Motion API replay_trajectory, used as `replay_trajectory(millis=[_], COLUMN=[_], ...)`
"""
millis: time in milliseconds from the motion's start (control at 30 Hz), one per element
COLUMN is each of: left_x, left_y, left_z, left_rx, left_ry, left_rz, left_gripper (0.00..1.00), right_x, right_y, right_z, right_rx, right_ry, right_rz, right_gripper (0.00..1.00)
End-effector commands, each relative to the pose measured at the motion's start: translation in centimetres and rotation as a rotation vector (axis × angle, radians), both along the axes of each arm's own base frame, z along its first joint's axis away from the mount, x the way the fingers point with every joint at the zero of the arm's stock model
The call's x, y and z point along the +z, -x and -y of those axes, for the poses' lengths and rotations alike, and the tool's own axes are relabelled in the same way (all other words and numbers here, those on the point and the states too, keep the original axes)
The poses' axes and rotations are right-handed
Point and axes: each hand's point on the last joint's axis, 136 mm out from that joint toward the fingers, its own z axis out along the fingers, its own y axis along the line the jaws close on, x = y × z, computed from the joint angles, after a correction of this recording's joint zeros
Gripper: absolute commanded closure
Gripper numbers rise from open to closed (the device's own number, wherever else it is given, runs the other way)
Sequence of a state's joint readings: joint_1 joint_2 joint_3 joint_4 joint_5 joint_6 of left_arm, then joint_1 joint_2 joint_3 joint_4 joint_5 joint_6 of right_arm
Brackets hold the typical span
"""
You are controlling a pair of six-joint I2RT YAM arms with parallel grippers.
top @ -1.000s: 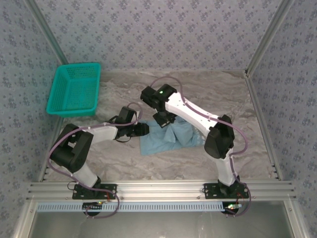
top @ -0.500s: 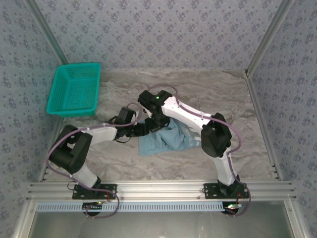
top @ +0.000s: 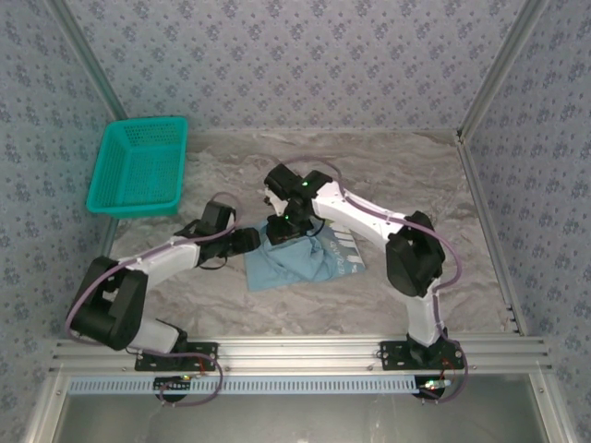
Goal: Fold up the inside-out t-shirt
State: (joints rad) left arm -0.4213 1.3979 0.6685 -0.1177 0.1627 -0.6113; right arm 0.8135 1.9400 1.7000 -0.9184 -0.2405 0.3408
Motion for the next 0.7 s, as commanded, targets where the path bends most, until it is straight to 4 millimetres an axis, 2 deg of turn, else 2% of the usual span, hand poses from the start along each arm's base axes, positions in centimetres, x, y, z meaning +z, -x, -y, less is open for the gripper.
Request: replay_trajectory(millis=[0, 100, 233, 367, 500, 667], left_x=[1.8, 3.5, 4.0, 3.5, 2.8, 1.0], left_y=[-0.1, -0.9, -2.8, -4.5, -5.1, -5.9], left_z=[-0.9, 0.3, 2.2, 4.2, 5.9, 6.1], left_rx=[0.032, -0.002, -0.060, -0.123, -0.185, -0.207], left_ry=[0.004, 0.060, 0.095, 0.078, -0.023, -0.163], left_rz=[0.035, 0.080, 0.082, 0.059, 0.048, 0.014], left_gripper=[0.31, 0.29, 0.28, 0.25, 0.21, 0.20], right_x=[3.0, 1.2, -0.3, -1.9, -3.4, -5.2], right_y=[0.1, -0.1, -0.4, -0.2, 0.2, 1.0], right_z=[2.3, 5.2, 7.0, 8.8, 9.4, 10.0], right_rx=[-0.035, -0.105, -0.179, -0.239, -0.259, -0.269], right_ry=[-0.046, -0.028, -0.037, -0.034, -0.043, -0.016], right_rz=[0.057, 0.032, 0.021, -0.008, -0.038, -0.072], right_gripper=[0.61, 0.60, 0.55, 0.50, 0.48, 0.46])
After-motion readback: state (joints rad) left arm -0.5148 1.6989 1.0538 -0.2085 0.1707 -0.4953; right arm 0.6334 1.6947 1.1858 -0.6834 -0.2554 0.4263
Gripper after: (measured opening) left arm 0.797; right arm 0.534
